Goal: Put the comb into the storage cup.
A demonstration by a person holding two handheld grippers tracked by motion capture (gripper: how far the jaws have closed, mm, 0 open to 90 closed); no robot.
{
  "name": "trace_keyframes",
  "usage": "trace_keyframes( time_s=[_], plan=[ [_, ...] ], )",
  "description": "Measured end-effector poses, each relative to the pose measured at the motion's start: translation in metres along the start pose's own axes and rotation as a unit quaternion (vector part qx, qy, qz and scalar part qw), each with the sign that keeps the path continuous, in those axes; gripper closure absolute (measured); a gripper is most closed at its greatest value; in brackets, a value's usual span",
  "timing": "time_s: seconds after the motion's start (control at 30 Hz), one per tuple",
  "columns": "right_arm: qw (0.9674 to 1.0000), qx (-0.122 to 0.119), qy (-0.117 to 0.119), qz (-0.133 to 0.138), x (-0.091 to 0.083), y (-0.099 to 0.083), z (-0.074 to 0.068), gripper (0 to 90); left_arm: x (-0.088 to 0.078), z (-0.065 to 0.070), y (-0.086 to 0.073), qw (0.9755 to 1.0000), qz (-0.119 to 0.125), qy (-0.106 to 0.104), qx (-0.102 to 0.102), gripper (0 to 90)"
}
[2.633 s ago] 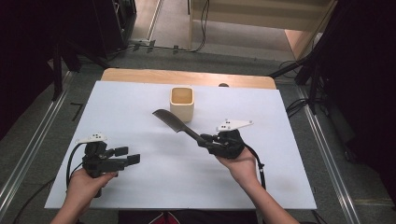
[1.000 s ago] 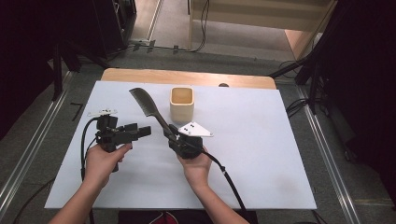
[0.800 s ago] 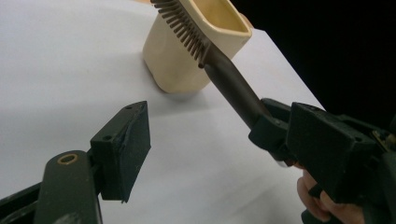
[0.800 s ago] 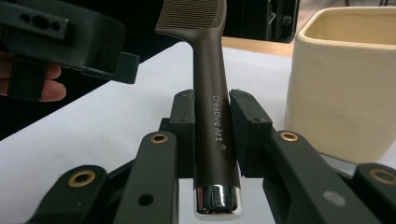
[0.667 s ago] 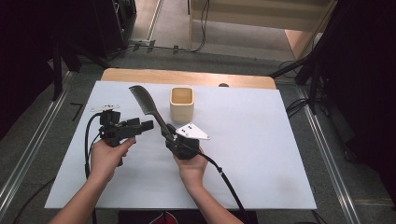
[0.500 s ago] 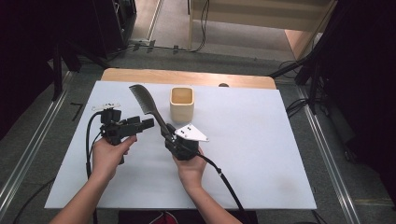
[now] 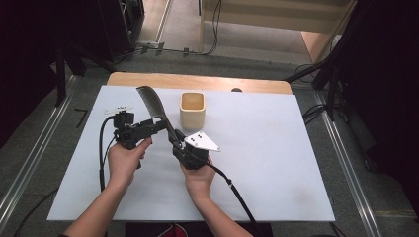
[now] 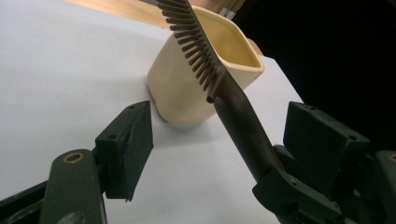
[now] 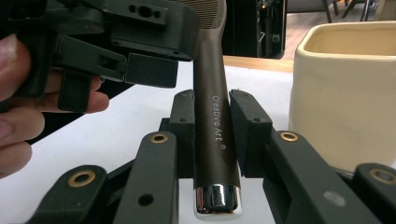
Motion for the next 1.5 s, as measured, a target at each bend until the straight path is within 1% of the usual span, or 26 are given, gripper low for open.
trace_keyframes(
  time_s=[0.1, 0.13, 0.17, 0.23, 0.27, 0.33, 0.43, 0.57, 0.63, 0.7, 0.83, 0.87, 0.9, 1.07, 1.2, 1.23, 1.27, 1.3, 1.33, 1.5],
  plan=[
    [1.0, 0.002, -0.001, -0.001, 0.0, -0.001, 0.0, 70.1, 0.002, 0.002, 0.001, 1.0, 0.003, -0.002, -0.006, 26.8],
    [1.0, 0.003, 0.0, 0.0, 0.001, -0.001, 0.0, 70.1, 0.005, 0.002, 0.0, 0.9999, 0.001, -0.004, -0.013, 27.6],
    [1.0, 0.003, 0.0, 0.0, 0.001, -0.001, 0.0, 70.1, 0.005, 0.002, 0.0, 0.9999, 0.001, -0.004, -0.013, 27.6],
    [1.0, 0.006, 0.001, 0.002, 0.001, 0.0, -0.001, 70.1, 0.008, 0.002, 0.0, 0.9998, -0.001, -0.005, -0.02, 28.7],
    [1.0, 0.006, 0.001, 0.002, 0.001, 0.0, -0.001, 70.1, 0.008, 0.002, 0.0, 0.9998, -0.001, -0.005, -0.02, 28.8],
    [1.0, 0.003, 0.0, 0.004, 0.001, 0.0, -0.001, 70.1, 0.01, 0.002, 0.0, 0.9996, 0.002, -0.005, -0.027, 29.8],
    [1.0, 0.005, -0.001, 0.005, 0.003, 0.0, 0.0, 70.1, 0.012, 0.0, 0.0, 0.9997, 0.003, 0.004, -0.024, 30.8],
    [1.0, 0.007, -0.001, 0.004, 0.005, -0.002, -0.001, 70.2, 0.016, 0.0, -0.001, 0.9995, 0.003, 0.007, -0.031, 32.5],
    [1.0, 0.008, -0.001, 0.004, 0.005, -0.002, -0.001, 70.1, 0.016, -0.001, -0.001, 0.9995, 0.002, 0.01, -0.03, 33.4],
    [0.9999, 0.009, -0.003, 0.006, 0.006, -0.002, -0.001, 70.1, 0.016, 0.0, 0.0, 0.9994, 0.009, 0.013, -0.032, 37.7],
    [0.9999, 0.013, -0.006, 0.007, 0.006, -0.002, 0.0, 70.1, 0.016, 0.0, 0.0, 0.9992, 0.005, 0.008, -0.039, 41.6],
    [0.9999, 0.014, -0.006, 0.008, 0.006, -0.002, 0.0, 70.1, 0.016, 0.001, 0.0, 0.999, 0.005, 0.0, -0.043, 45.3],
    [0.9999, 0.014, -0.006, 0.008, 0.006, -0.002, 0.0, 70.1, 0.016, 0.001, 0.0, 0.999, 0.005, 0.0, -0.043, 46.2],
    [0.9998, 0.016, -0.003, 0.007, 0.007, -0.003, -0.002, 70.1, 0.017, 0.001, -0.001, 0.9982, 0.001, -0.011, -0.059, 49.7],
    [0.9998, 0.016, -0.002, 0.007, 0.009, -0.004, -0.003, 70.1, 0.019, 0.003, -0.002, 0.998, 0.001, -0.014, -0.062, 53.4],
    [0.9998, 0.017, 0.0, 0.007, 0.009, -0.004, -0.003, 70.1, 0.018, 0.003, -0.002, 0.9979, 0.002, -0.013, -0.063, 54.9],
    [0.9998, 0.015, 0.001, 0.01, 0.009, -0.004, -0.003, 70.1, 0.019, 0.002, -0.002, 0.9976, 0.003, -0.013, -0.067, 60.4],
    [0.9998, 0.015, 0.001, 0.01, 0.009, -0.004, -0.003, 70.1, 0.019, 0.002, -0.002, 0.9976, 0.003, -0.013, -0.067, 62.8],
    [0.9998, 0.018, 0.003, 0.011, 0.009, -0.004, -0.003, 70.1, 0.018, 0.001, -0.002, 0.9967, 0.007, -0.018, -0.079, 64.0],
    [0.9998, 0.017, 0.004, 0.011, 0.009, -0.004, -0.003, 70.1, 0.017, 0.001, -0.002, 0.9961, 0.007, -0.023, -0.085, 66.2]
  ],
)
Point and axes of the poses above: each handheld gripper's, and its own axes: x roughly forward along the jaws, y roughly out of its top, z roughly to its right, the point moved 9 cm from there along x, roughly forward along the jaws, and after that the axes turned 13 degrees about x, right-handed, at the moved point
